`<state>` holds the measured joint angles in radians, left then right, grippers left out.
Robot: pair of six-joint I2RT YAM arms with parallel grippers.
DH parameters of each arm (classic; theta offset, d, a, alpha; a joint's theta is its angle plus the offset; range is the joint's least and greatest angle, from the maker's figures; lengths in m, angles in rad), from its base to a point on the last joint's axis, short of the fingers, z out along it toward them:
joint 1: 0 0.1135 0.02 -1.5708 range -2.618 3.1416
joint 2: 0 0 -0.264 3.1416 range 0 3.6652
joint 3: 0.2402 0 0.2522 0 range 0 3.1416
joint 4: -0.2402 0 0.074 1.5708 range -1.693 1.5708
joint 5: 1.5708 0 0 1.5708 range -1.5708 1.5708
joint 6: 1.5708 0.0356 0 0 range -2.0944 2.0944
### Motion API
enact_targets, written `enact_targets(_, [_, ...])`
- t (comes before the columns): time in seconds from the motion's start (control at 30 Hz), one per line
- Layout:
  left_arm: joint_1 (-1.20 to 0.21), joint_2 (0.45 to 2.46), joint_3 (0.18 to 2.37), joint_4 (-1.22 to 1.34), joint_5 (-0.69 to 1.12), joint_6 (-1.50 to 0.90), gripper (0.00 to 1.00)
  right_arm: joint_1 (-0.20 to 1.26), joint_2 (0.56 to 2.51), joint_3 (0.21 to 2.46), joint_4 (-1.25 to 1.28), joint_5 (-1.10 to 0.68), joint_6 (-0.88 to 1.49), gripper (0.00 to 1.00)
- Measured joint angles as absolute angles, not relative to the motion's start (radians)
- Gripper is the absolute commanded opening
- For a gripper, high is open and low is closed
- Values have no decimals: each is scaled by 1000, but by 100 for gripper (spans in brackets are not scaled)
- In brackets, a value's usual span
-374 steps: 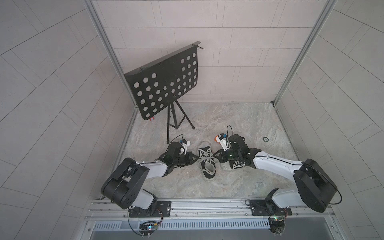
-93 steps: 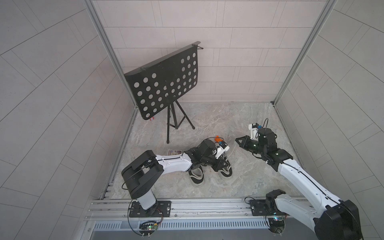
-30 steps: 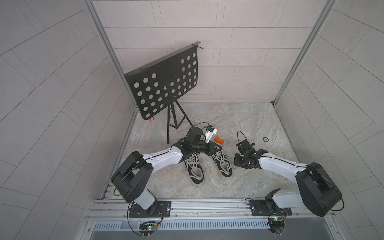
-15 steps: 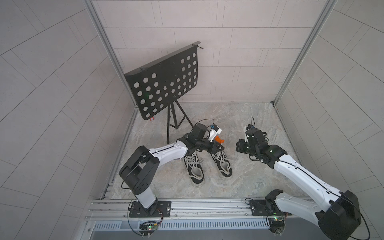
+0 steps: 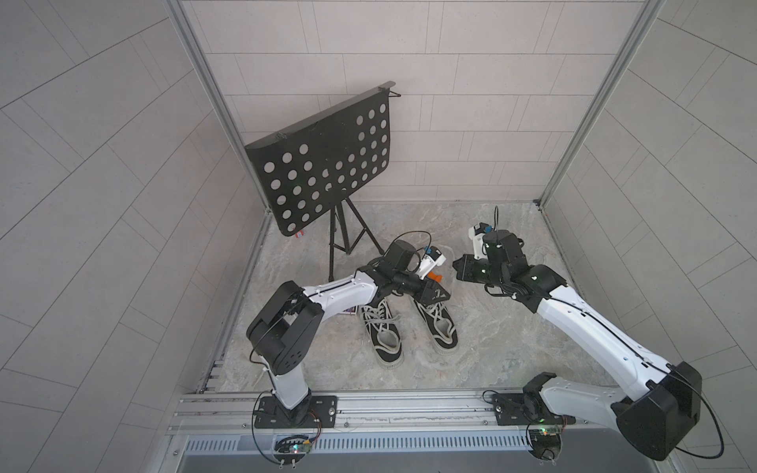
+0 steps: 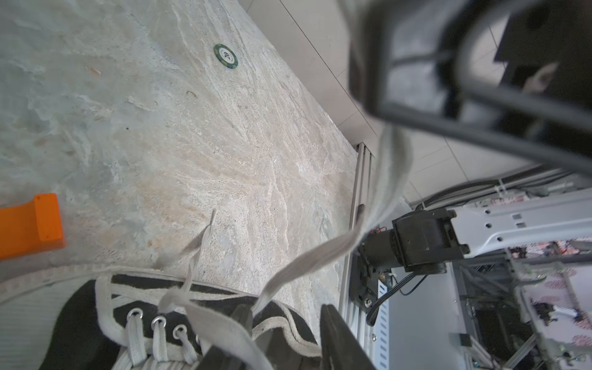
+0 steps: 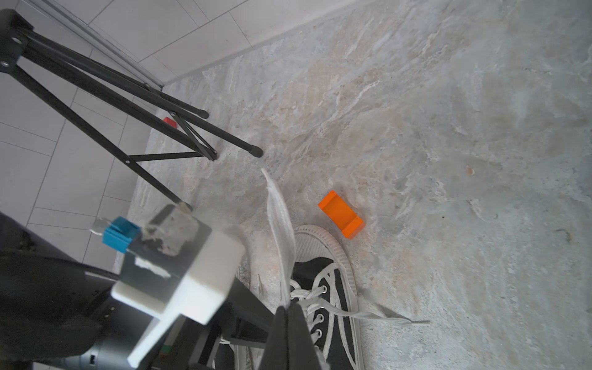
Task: Tie the shoes
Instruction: Cross the shoelace with the shoelace.
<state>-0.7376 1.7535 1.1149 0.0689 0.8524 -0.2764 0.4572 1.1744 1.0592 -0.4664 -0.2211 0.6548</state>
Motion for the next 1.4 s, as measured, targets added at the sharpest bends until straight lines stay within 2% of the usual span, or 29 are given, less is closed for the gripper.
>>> enact_targets(0.1, [-751,1764,1130,60,844,-261,53,454,1174,1076,-469,-229,655,0])
enact_targets(0.43, [-788,1773,1158,54,770,-222,52,431,1169,1081,-484,-252,659,0])
enact_targets(0.5, [-791,1775,1159,54,764,-215,48,422,1167,1080,-484,-266,664,0])
enact_targets(0.7, [-811,1783,1163,55,772,-189,14,373,1161,1043,-463,-344,690,0])
enact_targets(0.8, [-817,1782,1154,75,793,-194,5,337,1162,1004,-434,-396,702,0])
enact_targets(1.0, [-819,1744,1090,102,850,-213,4,277,1210,907,-336,-519,726,0])
enact_targets(1.23, [-816,1696,1044,113,886,-244,5,290,1415,876,-213,-743,704,0])
enact_targets(1.4, [-802,1678,1007,125,892,-273,6,338,1528,879,-189,-861,654,9])
